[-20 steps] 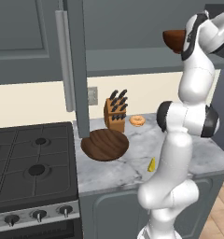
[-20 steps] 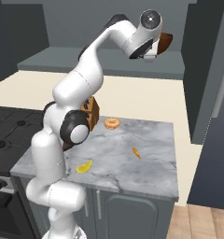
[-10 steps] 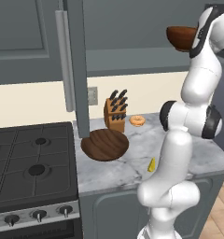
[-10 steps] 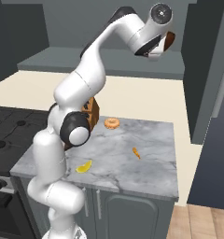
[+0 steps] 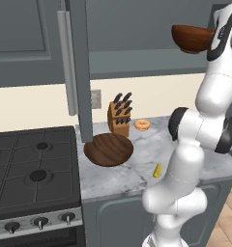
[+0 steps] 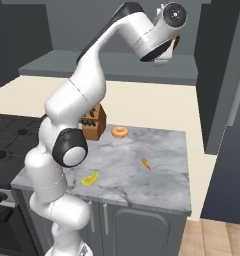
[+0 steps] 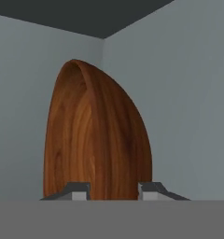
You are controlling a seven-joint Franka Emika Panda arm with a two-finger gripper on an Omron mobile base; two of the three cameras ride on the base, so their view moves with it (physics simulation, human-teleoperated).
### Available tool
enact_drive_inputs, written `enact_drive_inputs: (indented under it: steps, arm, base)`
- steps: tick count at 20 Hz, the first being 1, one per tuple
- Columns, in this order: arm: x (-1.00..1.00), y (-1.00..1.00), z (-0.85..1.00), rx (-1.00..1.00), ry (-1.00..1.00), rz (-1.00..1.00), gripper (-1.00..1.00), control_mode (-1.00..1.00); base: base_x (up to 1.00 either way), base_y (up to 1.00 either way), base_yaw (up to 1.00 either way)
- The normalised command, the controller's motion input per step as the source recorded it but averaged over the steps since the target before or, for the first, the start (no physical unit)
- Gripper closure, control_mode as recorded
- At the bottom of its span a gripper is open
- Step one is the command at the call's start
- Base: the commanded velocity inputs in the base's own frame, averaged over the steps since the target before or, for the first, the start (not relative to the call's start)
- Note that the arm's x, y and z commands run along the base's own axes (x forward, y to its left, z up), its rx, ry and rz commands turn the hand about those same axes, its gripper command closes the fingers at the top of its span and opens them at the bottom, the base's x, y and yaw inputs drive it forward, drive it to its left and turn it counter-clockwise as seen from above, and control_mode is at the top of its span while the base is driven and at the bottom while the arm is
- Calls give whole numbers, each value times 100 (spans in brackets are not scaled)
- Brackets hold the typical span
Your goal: Pick both bowls and place them on the counter. Then place the lemon wedge in one bowl and place the shrimp in the other bowl.
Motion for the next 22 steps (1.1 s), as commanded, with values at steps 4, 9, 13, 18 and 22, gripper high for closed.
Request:
enact_drive_inputs:
  steps: [4,9,13,18,22]
  arm:
    - [-61,44,-21,-2,-4,0,100,-100]
    - [-69,41,-21,-5,0,0,100,-100]
    - [-68,40,-27,-7,0,0,100,-100]
    - [-76,31,-23,-4,0,0,100,-100]
    - [-84,19,-14,-4,0,0,100,-100]
  base:
    - [0,0,0]
    - [0,0,0]
    - [0,0,0]
    - [0,0,0]
    - [0,0,0]
